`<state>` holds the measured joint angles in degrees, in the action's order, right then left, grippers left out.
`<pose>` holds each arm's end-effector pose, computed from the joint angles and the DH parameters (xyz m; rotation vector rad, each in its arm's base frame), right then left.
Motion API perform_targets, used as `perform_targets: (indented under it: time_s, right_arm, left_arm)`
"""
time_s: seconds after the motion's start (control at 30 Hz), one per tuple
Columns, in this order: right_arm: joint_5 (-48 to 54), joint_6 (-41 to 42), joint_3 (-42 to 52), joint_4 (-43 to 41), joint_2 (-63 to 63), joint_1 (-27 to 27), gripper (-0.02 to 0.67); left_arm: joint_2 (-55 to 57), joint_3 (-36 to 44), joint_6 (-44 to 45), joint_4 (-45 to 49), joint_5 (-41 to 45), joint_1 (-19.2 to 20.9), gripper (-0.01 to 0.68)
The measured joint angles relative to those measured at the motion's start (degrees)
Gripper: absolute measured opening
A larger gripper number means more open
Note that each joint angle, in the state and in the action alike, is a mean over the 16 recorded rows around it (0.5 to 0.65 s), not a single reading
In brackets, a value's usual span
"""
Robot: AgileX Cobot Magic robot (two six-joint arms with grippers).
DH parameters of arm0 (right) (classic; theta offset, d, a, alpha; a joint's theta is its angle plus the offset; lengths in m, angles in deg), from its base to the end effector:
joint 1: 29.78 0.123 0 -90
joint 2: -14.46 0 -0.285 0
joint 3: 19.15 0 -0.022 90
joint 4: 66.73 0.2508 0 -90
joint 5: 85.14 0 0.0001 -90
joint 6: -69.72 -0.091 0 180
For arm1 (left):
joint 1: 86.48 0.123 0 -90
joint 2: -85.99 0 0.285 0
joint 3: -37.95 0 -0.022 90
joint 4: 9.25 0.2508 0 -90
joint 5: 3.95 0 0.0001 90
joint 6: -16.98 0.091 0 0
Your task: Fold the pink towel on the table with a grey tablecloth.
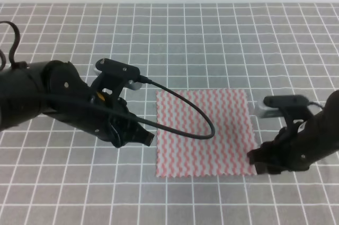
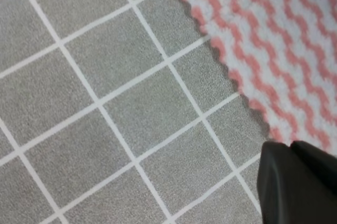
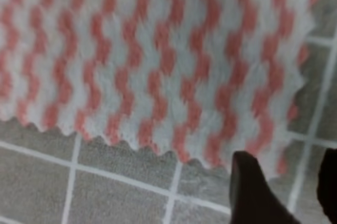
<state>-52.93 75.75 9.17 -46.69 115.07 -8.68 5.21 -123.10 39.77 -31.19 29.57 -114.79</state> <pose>0.2670 0.1209 0.1788 -0.2923 2.8089 0.3912 0.2745 -0.1692 0.2284 0.8102 2.5109 -0.4178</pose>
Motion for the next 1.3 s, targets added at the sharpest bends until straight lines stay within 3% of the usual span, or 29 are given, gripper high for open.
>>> perform_targets:
  time_s: [0.57,1.3]
  right_arm:
    - [-0.3,0.0,0.0,2.7,3.6,0.0,0.261]
    - [1.1,0.2,-1.7,1.7,3.7,0.0,0.162]
  left_arm:
    - [-0.3,0.1,-0.1,-0.2,-1.8,0.0,0.001]
    - [-0.3,0.1,0.1,-0.2,-2.0,0.0,0.001]
